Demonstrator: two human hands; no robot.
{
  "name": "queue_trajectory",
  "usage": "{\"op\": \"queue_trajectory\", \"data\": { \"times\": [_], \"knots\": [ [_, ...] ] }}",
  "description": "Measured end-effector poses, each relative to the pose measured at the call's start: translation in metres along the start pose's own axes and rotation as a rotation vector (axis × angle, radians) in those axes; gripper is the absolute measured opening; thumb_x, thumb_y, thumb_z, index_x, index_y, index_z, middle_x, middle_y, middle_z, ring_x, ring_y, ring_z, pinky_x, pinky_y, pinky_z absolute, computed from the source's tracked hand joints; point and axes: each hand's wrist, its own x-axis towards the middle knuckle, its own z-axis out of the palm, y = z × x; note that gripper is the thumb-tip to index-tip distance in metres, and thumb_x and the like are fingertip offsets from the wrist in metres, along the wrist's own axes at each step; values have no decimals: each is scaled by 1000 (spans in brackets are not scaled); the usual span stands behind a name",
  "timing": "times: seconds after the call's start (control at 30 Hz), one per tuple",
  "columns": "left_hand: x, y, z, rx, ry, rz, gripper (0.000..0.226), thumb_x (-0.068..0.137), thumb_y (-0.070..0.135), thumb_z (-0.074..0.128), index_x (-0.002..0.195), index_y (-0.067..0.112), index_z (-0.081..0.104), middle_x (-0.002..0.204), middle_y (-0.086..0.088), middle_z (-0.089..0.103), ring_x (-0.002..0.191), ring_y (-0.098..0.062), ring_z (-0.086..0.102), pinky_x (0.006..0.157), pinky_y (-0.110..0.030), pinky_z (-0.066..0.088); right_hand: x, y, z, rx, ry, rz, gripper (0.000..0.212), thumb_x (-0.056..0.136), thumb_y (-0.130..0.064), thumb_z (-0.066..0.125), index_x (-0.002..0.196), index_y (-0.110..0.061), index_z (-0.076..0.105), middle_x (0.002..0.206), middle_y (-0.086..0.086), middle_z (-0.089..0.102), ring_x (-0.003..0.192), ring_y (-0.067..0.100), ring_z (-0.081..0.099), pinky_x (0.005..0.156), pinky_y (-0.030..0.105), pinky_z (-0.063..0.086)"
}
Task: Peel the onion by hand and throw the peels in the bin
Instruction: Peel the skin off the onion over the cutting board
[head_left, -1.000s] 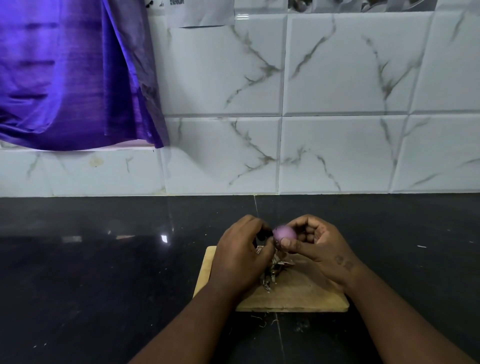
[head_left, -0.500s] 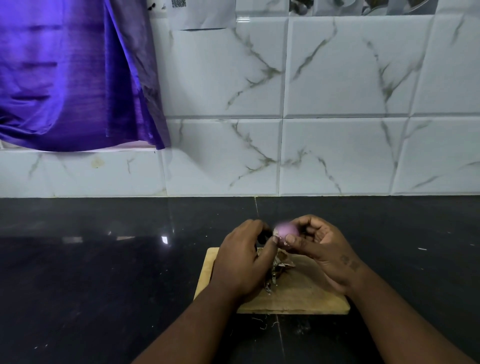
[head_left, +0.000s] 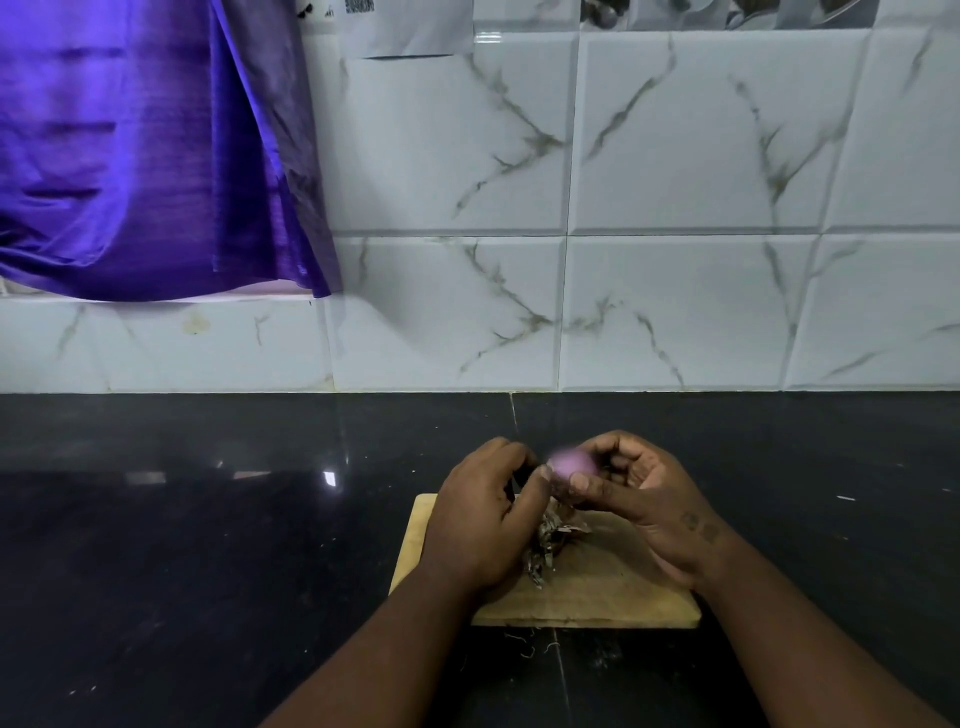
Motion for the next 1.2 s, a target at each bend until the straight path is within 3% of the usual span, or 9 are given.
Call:
{"op": "queue_trajectory", "data": {
  "times": [0.1, 0.3, 0.5, 0.7, 0.83, 0.9, 1.0, 1.1, 1.2],
  "knots": [
    [-1, 0, 0, 57, -11, 7, 23, 92, 49, 55, 85, 27, 60, 81, 12, 53, 78, -7, 53, 63, -25, 41, 0, -1, 1, -9, 0, -2, 31, 74, -8, 83, 103, -5, 72, 103, 15, 77, 94, 26, 74, 79, 33, 61],
    [2, -5, 2, 40, 19, 5, 5, 89, 21, 60, 84, 21, 61, 79, 10, 53, 74, -11, 52, 62, -29, 40, 0, 0, 1, 16, 0, 13, 37, 70, -13, 86, 103, -5, 72, 107, 22, 74, 96, 32, 72, 81, 40, 61],
    [0, 0, 0, -13, 26, -5, 18, 97, 42, 54, 94, 26, 62, 88, 12, 60, 84, -9, 59, 68, -30, 48, 0, 0, 0, 15, -3, 16, 34, 73, -10, 84, 104, -4, 71, 105, 20, 75, 94, 31, 72, 79, 39, 62],
    [2, -3, 2, 84, 53, -106, 13, 97, 21, 60, 85, 24, 56, 82, 8, 55, 77, -10, 54, 64, -35, 44, 1, -1, 0, 117, -16, 42, 42, 72, -11, 87, 109, 0, 69, 112, 28, 71, 94, 35, 72, 79, 40, 63],
    [1, -6, 4, 217, -73, -193, 11, 89, 32, 59, 78, 28, 61, 81, 12, 54, 79, -7, 51, 63, -29, 34, 1, -2, 0, 253, -28, 65, 60, 61, -24, 96, 110, -1, 70, 106, 23, 73, 84, 28, 75, 72, 32, 62],
    [1, -4, 3, 218, -97, -152, 19, 85, 40, 54, 81, 28, 68, 81, 12, 54, 79, -6, 52, 63, -27, 35, 1, -2, 0, 252, -5, 91, 54, 65, -20, 92, 110, 0, 69, 106, 22, 73, 82, 26, 75, 71, 31, 62],
    [2, -2, 0, 148, 6, -74, 18, 86, 39, 55, 87, 26, 68, 81, 13, 54, 78, -5, 52, 65, -26, 36, 0, -3, 1, 180, 21, 134, 36, 74, -12, 81, 107, -2, 69, 107, 24, 74, 84, 27, 75, 70, 31, 63],
    [2, 2, -2, 137, 112, 53, 13, 88, 36, 61, 96, 26, 65, 90, 16, 58, 81, -3, 52, 71, -24, 43, 0, -6, 1, 135, 49, 181, 38, 75, -14, 81, 108, 0, 68, 108, 25, 74, 85, 28, 74, 72, 34, 64],
    [1, 2, 0, 165, 110, 166, 18, 90, 35, 70, 105, 25, 70, 100, 14, 61, 89, -3, 56, 76, -26, 49, 0, -6, 1, 131, 32, 218, 40, 79, -17, 79, 111, 2, 65, 100, 24, 75, 83, 28, 74, 77, 38, 64]
  ]
}}
